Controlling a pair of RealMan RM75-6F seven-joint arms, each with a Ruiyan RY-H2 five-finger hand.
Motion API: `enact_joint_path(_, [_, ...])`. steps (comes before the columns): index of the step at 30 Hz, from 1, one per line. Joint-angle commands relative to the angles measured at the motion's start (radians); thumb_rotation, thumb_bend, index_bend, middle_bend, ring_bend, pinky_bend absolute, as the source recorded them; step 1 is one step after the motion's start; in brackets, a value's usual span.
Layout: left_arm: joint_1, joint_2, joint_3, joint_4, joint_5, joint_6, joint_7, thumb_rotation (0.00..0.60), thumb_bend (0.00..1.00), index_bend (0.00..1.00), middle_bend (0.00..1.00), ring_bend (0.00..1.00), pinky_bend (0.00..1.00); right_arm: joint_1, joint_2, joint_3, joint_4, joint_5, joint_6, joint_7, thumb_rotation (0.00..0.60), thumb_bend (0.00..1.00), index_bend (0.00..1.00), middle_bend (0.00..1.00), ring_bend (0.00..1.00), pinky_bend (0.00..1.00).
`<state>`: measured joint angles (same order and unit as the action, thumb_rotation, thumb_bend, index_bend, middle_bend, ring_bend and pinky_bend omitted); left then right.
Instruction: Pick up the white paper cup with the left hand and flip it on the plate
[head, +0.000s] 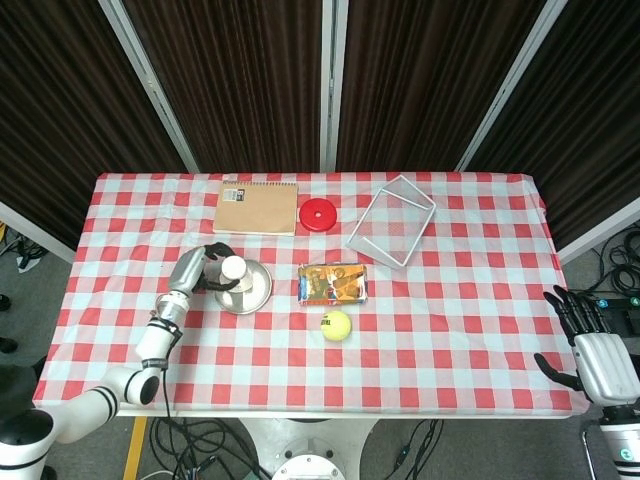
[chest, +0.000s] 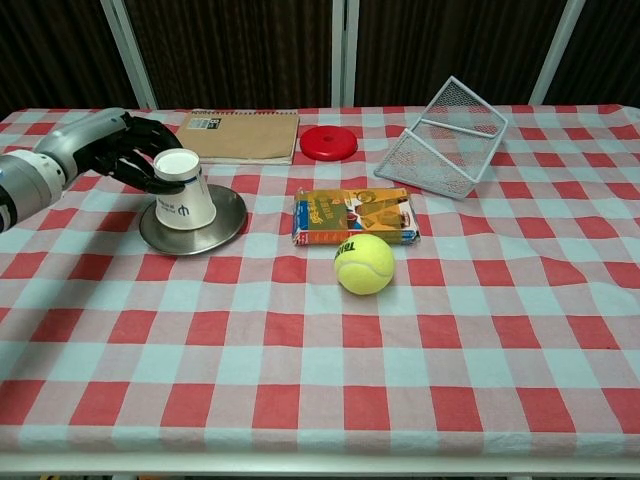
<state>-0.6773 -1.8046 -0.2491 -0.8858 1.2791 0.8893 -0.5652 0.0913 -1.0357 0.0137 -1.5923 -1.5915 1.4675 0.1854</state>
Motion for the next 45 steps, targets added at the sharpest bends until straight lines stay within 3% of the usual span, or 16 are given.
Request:
enact_joint_path(1, [0.002, -0.011, 0.005, 0.008, 0.012, 0.020, 0.002, 0.600, 0.27, 0.49, 0.47, 0.32, 0.32, 0.001, 0.001, -0.002, -0.003, 0.000, -0.005, -0.001, 0.600, 0.17, 0.00, 0.01, 0.00, 0.00])
enact_joint_path(10, [0.005, 0.048, 0.069, -0.109, 0.093, 0.028, -0.018, 0.600, 0.27, 0.49, 0.47, 0.32, 0.30, 0.002, 0.011, -0.006, -0.015, -0.001, -0.011, -0.008, 0.600, 0.17, 0.00, 0.01, 0.00, 0.00])
enact_joint_path(20, [-0.006, 0.008, 0.006, 0.004, 0.001, -0.001, -0.007, 0.600, 0.27, 0.49, 0.47, 0.32, 0.29, 0.003, 0.017, -0.006, -0.024, -0.001, -0.011, -0.017, 0.600, 0.17, 0.00, 0.01, 0.00, 0.00])
enact_joint_path(31, [0.008, 0.054, 0.071, -0.110, 0.095, 0.037, -0.031, 0.600, 0.27, 0.49, 0.47, 0.32, 0.28, 0.005, 0.017, -0.009, -0.025, -0.003, -0.016, -0.018, 0.600, 0.17, 0.00, 0.01, 0.00, 0.00])
enact_joint_path(40, [-0.009, 0.007, 0.001, 0.029, -0.005, -0.002, -0.011, 0.600, 0.27, 0.49, 0.47, 0.32, 0.28, 0.002, 0.016, -0.007, -0.028, 0.001, -0.011, -0.030, 0.600, 0.17, 0.00, 0.01, 0.00, 0.00])
enact_joint_path(45, [0.003, 0.034, 0.025, -0.017, 0.027, -0.001, -0.057, 0.600, 0.27, 0.49, 0.47, 0.32, 0.28, 0.004, 0.014, -0.008, -0.028, -0.002, -0.014, -0.027, 0.600, 0.17, 0.00, 0.01, 0.00, 0.00])
